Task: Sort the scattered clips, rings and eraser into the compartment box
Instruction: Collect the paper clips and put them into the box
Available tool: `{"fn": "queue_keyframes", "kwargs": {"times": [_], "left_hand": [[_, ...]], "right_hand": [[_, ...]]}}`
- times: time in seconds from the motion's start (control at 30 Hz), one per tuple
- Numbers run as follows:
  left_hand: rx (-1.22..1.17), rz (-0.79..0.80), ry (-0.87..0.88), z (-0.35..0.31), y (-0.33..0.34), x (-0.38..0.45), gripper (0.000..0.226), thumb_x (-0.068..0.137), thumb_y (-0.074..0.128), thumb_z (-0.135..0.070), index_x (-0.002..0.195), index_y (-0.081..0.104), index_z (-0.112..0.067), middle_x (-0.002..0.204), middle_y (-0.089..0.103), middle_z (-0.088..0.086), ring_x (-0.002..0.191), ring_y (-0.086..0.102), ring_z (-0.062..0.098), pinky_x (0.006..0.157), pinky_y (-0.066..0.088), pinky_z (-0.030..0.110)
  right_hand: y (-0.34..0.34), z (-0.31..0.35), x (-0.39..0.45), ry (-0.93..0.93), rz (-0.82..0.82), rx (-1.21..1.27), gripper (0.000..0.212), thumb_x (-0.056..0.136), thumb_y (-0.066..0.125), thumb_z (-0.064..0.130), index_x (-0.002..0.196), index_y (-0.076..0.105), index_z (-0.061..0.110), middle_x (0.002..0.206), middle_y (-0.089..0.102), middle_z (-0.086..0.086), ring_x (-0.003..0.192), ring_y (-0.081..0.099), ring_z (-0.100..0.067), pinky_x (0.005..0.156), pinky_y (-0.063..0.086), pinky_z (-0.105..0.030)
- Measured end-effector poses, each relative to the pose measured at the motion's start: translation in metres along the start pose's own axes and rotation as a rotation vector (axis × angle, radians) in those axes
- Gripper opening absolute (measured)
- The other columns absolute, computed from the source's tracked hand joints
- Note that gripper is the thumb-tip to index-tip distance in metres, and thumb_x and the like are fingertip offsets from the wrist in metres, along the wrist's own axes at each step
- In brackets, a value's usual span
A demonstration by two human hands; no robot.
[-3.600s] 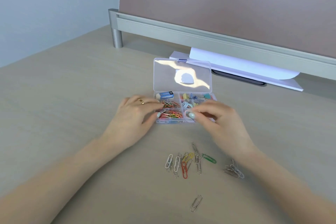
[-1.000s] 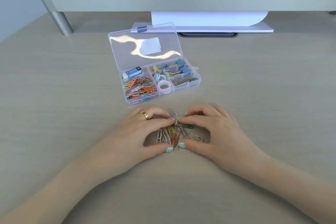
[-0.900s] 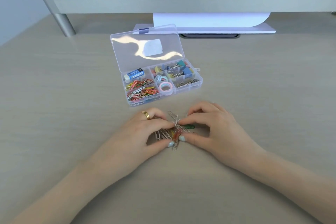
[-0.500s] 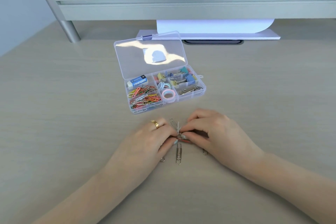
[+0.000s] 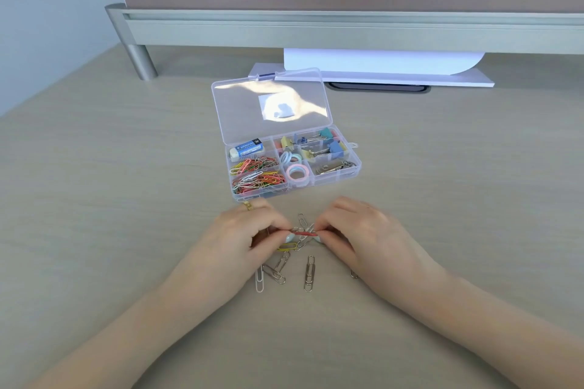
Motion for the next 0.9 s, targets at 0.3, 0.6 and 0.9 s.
{"fn": "queue_keyframes", "kwargs": {"times": [0.3, 0.6, 0.9], "left_hand": [[-0.007, -0.126, -0.091, 0.003, -0.029, 0.010, 0.014, 0.079, 0.065, -0.010, 0.069, 0.063, -0.020, 0.074, 0.054, -0.001, 0.060, 0.045, 0.005, 0.055, 0.032, 0.009], [0.177, -0.223, -0.192, 0.025, -0.055, 0.047, 0.011, 0.081, 0.059, -0.003, 0.070, 0.063, -0.005, 0.065, 0.051, 0.000, 0.060, 0.043, -0.003, 0.056, 0.033, 0.010], [0.407, -0.009, -0.180, 0.034, -0.048, 0.080, 0.012, 0.081, 0.055, -0.003, 0.083, 0.067, -0.002, 0.076, 0.052, 0.003, 0.072, 0.048, 0.021, 0.055, 0.028, 0.018]], "right_hand": [[0.001, -0.004, -0.001, -0.029, -0.043, -0.007, 0.027, 0.087, 0.038, 0.027, 0.073, 0.058, 0.015, 0.070, 0.055, 0.002, 0.072, 0.042, -0.012, 0.098, 0.025, -0.019], [0.001, -0.008, -0.001, -0.025, -0.066, -0.014, 0.017, 0.085, 0.047, 0.025, 0.073, 0.059, 0.021, 0.070, 0.054, 0.007, 0.071, 0.048, -0.011, 0.105, 0.026, -0.033], [-0.003, -0.005, -0.003, -0.064, -0.128, -0.062, 0.022, 0.082, 0.039, 0.030, 0.070, 0.057, 0.026, 0.069, 0.054, 0.012, 0.061, 0.050, -0.006, 0.100, 0.032, -0.039]]}}
Point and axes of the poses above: each hand's wrist, its own x-axis towards the middle knuckle, its own y-axis out of the palm, z = x × y, the point moved 6 cm from there along x, towards the middle knuckle
